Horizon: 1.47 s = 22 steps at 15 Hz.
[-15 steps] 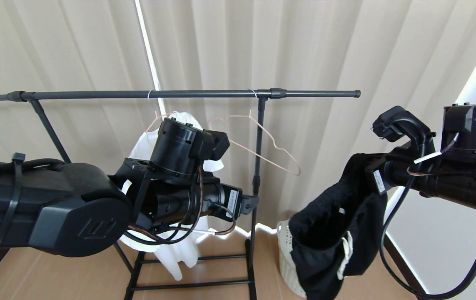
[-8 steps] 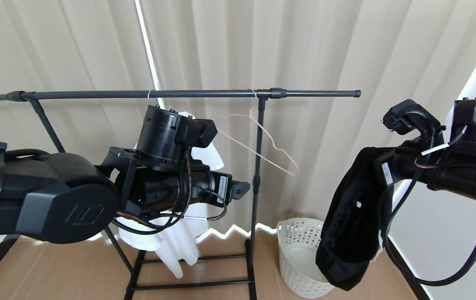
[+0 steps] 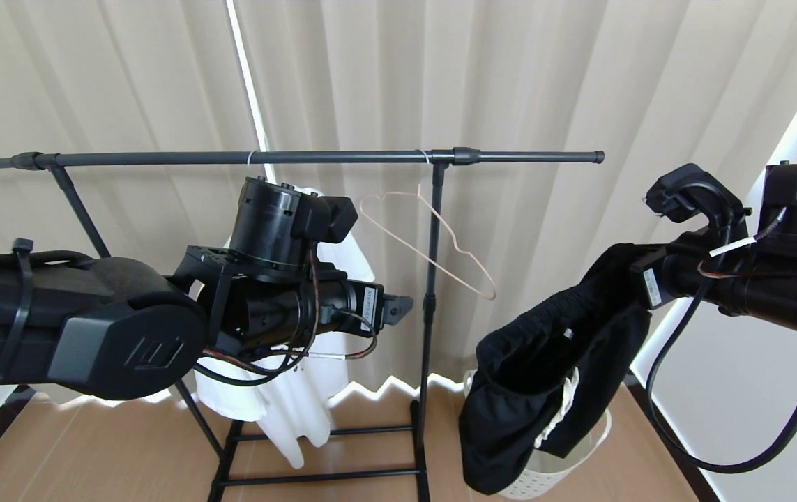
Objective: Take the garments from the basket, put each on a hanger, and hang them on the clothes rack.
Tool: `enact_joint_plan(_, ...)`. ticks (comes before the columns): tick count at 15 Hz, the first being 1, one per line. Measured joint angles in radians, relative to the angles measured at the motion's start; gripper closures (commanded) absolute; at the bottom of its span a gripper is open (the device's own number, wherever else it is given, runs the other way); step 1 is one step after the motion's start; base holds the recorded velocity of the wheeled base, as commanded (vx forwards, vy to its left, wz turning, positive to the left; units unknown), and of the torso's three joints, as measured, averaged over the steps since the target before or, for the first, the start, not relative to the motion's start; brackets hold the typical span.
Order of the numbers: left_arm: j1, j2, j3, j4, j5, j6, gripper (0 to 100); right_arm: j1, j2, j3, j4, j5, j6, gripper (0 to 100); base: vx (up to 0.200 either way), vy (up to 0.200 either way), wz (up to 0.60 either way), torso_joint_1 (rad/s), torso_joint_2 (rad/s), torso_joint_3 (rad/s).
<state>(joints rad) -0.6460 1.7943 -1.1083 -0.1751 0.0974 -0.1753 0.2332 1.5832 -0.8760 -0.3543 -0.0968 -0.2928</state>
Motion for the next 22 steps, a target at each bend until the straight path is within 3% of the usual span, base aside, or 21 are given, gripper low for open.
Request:
enact_joint_plan(3,0.005,0.008,0.000,-0.018,0.002,-0.002,0,-0.007,0.000,-0.002,0.000,0.001,0.000,100,0.133,-0.200,0.00,0.001,0.00,0.002)
enact_joint_plan(11,0.017,0.055,0.001,-0.143,0.035,-0.064,0,-0.014,0.003,-0.005,0.000,0.001,0.000,100,0.025,0.000,0.00,0.001,0.00,0.000)
enact_joint_plan(15,0.029,0.076,-0.003,-0.155,0.043,-0.069,0,-0.014,0.005,-0.004,0.001,0.001,0.000,100,0.150,0.000,0.00,-0.003,0.00,0.003)
enact_joint_plan(22,0.054,0.133,-0.034,-0.266,0.085,-0.056,0,-0.015,0.007,-0.002,0.000,0.000,0.000,100,0.000,0.000,0.00,0.000,0.00,0.000)
